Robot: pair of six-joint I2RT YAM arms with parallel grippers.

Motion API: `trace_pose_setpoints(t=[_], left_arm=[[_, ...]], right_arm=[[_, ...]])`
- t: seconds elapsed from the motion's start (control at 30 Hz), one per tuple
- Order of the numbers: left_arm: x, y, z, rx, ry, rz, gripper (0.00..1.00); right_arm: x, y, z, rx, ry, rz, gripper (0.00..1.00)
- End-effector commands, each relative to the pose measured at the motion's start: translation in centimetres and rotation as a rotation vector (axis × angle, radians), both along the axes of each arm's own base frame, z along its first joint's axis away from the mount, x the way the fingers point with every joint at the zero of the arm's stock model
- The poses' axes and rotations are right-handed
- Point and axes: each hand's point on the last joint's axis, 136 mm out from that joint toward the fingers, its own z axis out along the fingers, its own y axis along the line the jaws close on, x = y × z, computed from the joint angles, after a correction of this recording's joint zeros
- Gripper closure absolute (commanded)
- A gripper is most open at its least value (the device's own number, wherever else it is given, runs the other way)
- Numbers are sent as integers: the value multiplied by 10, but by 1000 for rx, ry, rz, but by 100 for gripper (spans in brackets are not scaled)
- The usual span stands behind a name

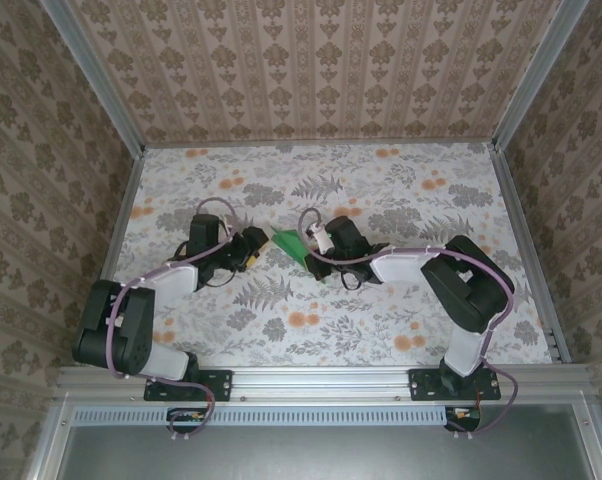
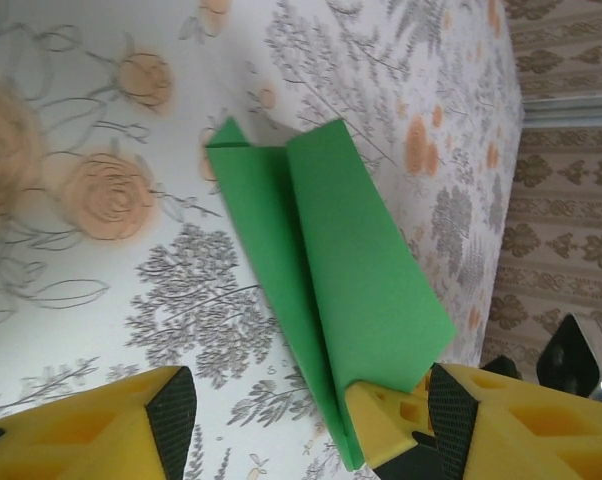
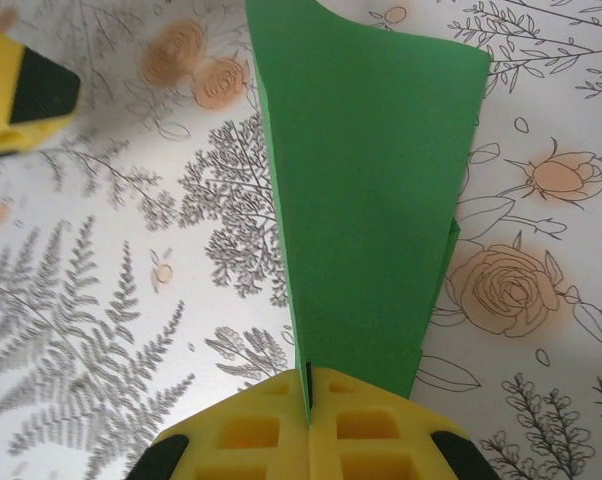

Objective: Fold a paper plane with a square sheet of paper (pick it up from the middle)
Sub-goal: Fold the wing for the fifth time at the center of the table.

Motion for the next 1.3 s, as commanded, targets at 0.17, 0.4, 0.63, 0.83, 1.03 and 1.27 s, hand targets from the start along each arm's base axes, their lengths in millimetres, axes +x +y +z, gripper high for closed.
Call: trace_pose_setpoints(t=[0.17,0.4,0.63,0.83,1.03,1.27], left_arm=[[1,-42,9,-73,-119,-142,36],[0,-61,2,-183,-112,-175,40],[-3,-65,-8,-164,-87,-178,43],[-6,-68,-13,-148,-72,-193,43],[-11,-70,-13,-153,-69,-210,44],[-12,-77,-13,-158,-64,-244,44]], right_arm=[[-4,15,10,207,225,-39,100],[-8,21,2,275,343,-38,100],[-5,19,-7,292,401,-48,100],[-5,20,-16,297,448,-44,100],[-8,22,-22,297,479,-25,100],[-12,20,-27,269,496,-11,100]])
